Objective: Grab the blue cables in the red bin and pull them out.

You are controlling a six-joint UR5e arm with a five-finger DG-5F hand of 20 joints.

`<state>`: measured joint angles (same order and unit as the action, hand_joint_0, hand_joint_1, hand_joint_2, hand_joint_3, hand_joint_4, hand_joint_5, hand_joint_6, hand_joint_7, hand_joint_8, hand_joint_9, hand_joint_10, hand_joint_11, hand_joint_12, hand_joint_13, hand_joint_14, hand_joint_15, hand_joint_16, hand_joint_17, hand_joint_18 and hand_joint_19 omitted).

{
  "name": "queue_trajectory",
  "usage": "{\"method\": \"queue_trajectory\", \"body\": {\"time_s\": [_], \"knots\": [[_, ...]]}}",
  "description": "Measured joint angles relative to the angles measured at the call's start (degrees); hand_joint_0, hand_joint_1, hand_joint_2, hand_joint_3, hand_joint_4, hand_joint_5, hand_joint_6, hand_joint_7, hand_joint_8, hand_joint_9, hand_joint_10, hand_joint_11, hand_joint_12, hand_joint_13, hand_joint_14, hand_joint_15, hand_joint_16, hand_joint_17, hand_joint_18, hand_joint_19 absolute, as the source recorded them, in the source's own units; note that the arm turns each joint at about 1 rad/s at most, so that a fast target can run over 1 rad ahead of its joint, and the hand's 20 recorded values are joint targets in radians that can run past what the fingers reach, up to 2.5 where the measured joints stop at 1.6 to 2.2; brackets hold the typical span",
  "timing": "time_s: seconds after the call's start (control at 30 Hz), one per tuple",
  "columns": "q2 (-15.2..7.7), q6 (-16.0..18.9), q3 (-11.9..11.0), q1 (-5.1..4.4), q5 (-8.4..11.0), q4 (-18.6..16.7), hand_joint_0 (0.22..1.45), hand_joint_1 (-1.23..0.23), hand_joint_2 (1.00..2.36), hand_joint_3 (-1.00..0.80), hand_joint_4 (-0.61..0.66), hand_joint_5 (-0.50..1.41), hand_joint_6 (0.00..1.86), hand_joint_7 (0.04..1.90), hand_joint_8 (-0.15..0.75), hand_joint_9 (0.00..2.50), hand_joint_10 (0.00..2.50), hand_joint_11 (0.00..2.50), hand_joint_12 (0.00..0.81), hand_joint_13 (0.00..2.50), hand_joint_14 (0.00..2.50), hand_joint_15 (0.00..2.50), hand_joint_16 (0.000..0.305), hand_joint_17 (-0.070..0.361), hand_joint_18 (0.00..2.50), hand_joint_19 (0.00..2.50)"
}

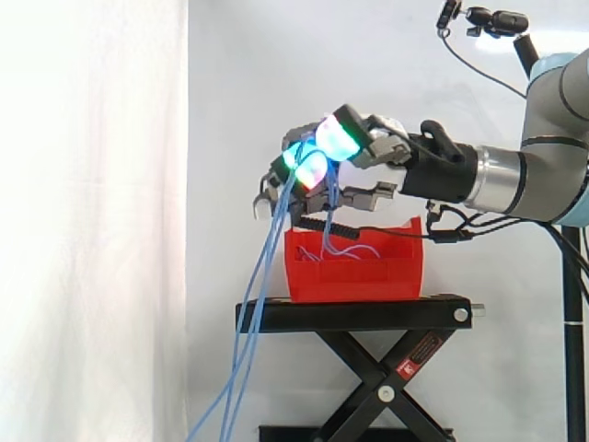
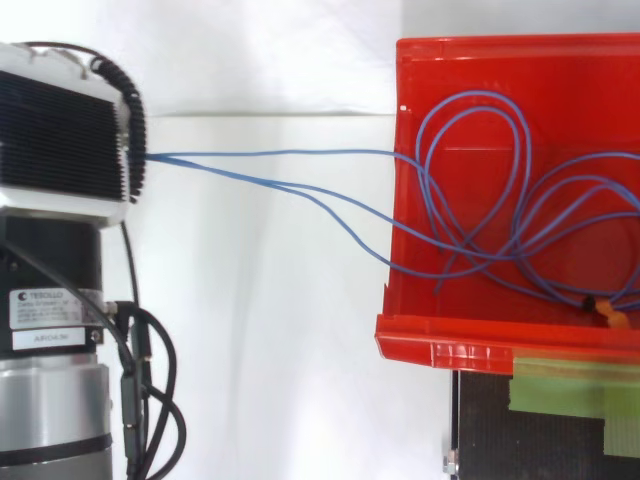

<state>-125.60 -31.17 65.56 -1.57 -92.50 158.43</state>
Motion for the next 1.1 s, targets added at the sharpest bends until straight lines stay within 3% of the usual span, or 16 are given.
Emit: {"method": "queue_trajectory", "body": {"time_s": [0.13, 0.23, 0.33, 0.5, 0.67, 0.83, 1.1], "knots": [[0.0, 5.4, 0.0, 0.09, -3.71, -0.6, 0.93, -0.76, 1.00, -1.00, -0.01, 0.85, 0.46, 0.73, 0.249, 0.78, 0.02, 0.91, 0.339, 0.65, 0.02, 0.56, 0.042, 0.094, 0.62, 0.63], [0.0, 5.8, 0.0, 0.17, -5.50, -0.4, 0.92, -0.76, 1.00, -1.00, 0.00, 0.85, 0.46, 0.73, 0.248, 0.78, 0.02, 0.93, 0.336, 0.65, 0.02, 0.57, 0.042, 0.094, 0.62, 0.63], [-0.1, 5.6, 0.1, 0.23, -5.93, 1.2, 0.92, -0.76, 1.00, -1.00, -0.01, 0.85, 0.46, 0.73, 0.251, 0.79, 0.02, 0.92, 0.337, 0.75, 0.02, 0.65, 0.041, 0.092, 0.64, 0.67], [-0.1, 7.3, 0.5, 0.11, -3.74, 5.2, 0.92, -0.77, 1.00, -1.00, -0.01, 0.86, 0.45, 0.74, 0.251, 0.81, 0.02, 0.93, 0.334, 0.85, 0.03, 0.79, 0.041, 0.091, 0.67, 0.68], [0.0, 12.5, 4.3, -0.37, -1.01, 6.7, 0.92, -0.77, 1.00, -1.00, -0.02, 0.87, 0.42, 0.75, 0.257, 0.86, 0.02, 0.94, 0.329, 1.02, 0.03, 1.00, 0.040, 0.091, 0.71, 0.67], [-0.1, 15.0, 6.8, -0.82, -0.28, 4.6, 0.93, -0.77, 1.00, -1.00, -0.01, 0.88, 0.40, 0.77, 0.257, 0.86, 0.02, 0.93, 0.306, 1.17, 0.02, 1.27, 0.041, 0.091, 0.74, 0.71], [0.0, 16.2, 7.2, -0.94, -0.13, 5.5, 0.93, -0.78, 1.00, -1.00, -0.01, 0.89, 0.39, 0.76, 0.261, 0.86, 0.02, 0.93, 0.280, 1.33, 0.00, 1.60, 0.040, 0.091, 0.84, 0.81]]}}
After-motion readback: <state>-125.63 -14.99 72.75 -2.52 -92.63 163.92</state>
